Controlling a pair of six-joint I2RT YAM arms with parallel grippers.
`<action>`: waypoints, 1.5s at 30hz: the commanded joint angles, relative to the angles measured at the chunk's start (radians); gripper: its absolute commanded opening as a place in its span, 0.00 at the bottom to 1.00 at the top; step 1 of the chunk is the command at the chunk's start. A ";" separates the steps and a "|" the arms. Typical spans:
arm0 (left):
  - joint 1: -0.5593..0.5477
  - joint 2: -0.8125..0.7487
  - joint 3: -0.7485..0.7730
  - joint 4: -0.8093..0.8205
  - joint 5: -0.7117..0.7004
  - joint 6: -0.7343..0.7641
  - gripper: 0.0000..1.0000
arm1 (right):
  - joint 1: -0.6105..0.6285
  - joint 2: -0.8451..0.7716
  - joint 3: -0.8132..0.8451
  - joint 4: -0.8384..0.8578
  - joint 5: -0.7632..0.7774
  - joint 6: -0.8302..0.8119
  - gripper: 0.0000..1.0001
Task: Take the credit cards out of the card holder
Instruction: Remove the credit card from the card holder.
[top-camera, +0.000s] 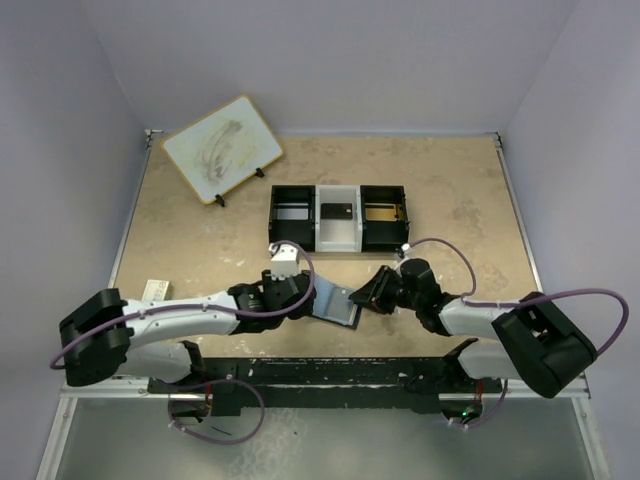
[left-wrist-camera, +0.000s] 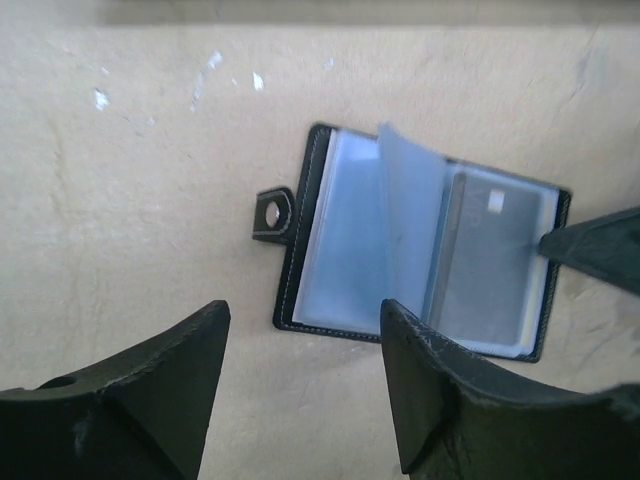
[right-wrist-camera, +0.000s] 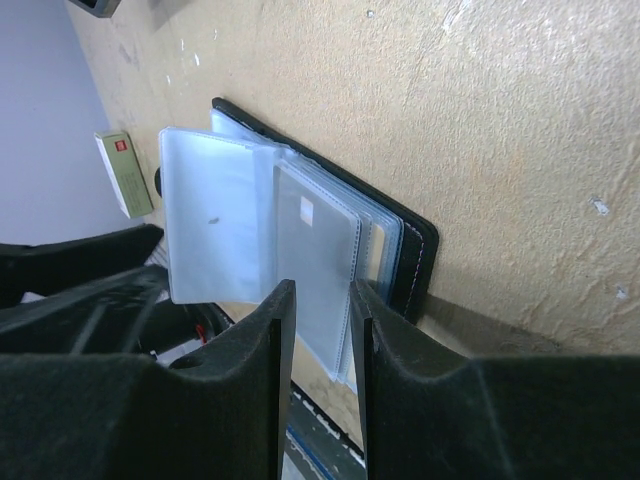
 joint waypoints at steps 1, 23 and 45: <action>0.001 -0.124 0.030 -0.025 -0.124 -0.046 0.61 | 0.000 0.019 -0.005 -0.035 0.004 0.000 0.32; -0.006 0.205 0.049 0.076 0.018 0.062 0.38 | 0.000 -0.048 0.000 -0.083 0.036 0.012 0.35; -0.009 0.239 0.076 0.091 0.070 0.102 0.19 | 0.001 -0.039 0.051 0.014 -0.069 -0.061 0.28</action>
